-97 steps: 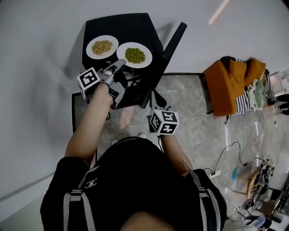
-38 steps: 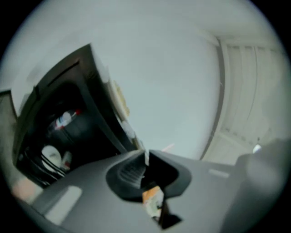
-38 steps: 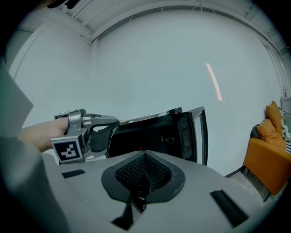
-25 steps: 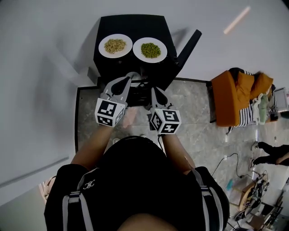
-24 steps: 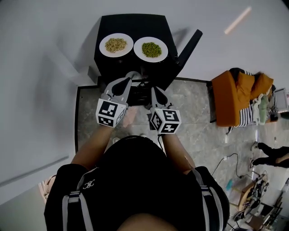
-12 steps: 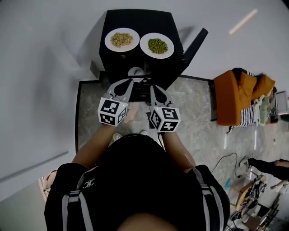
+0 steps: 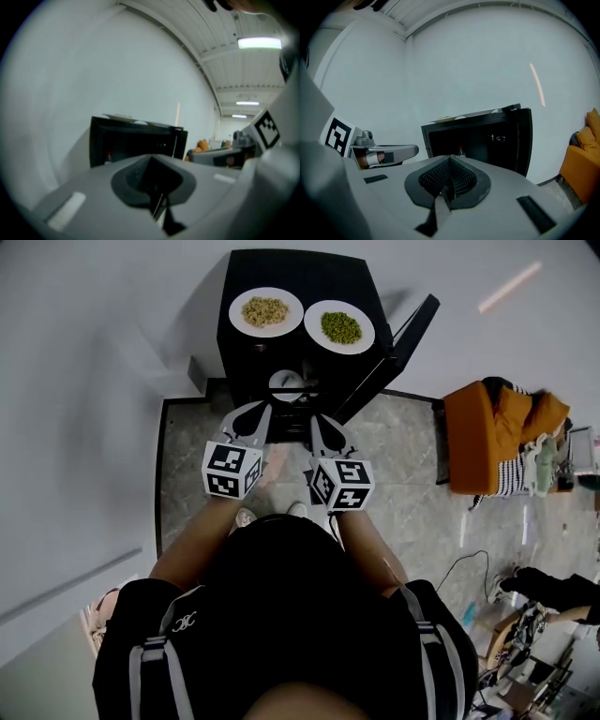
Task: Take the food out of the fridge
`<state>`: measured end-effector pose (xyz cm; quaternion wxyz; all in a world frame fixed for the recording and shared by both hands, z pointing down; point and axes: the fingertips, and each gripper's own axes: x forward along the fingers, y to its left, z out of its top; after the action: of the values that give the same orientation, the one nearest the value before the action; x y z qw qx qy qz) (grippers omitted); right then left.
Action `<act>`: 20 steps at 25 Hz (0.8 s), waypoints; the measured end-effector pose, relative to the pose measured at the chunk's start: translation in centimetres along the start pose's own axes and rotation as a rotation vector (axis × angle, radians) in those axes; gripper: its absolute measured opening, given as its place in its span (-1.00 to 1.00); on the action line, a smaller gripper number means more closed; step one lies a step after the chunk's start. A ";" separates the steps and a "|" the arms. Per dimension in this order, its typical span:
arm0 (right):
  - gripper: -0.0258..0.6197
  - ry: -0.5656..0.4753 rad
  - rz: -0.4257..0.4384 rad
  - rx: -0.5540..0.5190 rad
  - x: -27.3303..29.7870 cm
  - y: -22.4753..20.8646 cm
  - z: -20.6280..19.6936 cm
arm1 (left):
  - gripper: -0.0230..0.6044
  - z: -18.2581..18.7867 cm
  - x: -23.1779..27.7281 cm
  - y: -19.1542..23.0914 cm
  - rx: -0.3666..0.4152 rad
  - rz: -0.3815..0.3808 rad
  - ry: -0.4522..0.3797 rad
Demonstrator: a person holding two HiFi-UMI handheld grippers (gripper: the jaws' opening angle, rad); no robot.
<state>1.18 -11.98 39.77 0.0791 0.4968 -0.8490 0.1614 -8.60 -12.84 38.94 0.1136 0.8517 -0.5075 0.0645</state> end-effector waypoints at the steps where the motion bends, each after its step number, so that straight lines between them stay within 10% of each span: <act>1: -0.92 0.005 0.003 -0.005 0.1 0.4 -0.3 | -0.92 -0.2 -0.2 0.3 0.002 -0.002 0.001; 9: -0.92 0.023 0.010 -0.113 1.1 1.8 -2.9 | -0.92 -3.4 -1.9 2.4 -0.032 -0.021 0.015; 20: -0.92 0.086 0.045 0.058 1.9 0.7 -7.0 | -0.92 -5.9 -4.0 1.9 -0.108 0.110 0.001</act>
<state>-0.60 -10.71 46.78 0.0974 0.4725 -0.8507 0.2086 -12.18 -8.81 44.03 0.1560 0.8151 -0.5562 0.0433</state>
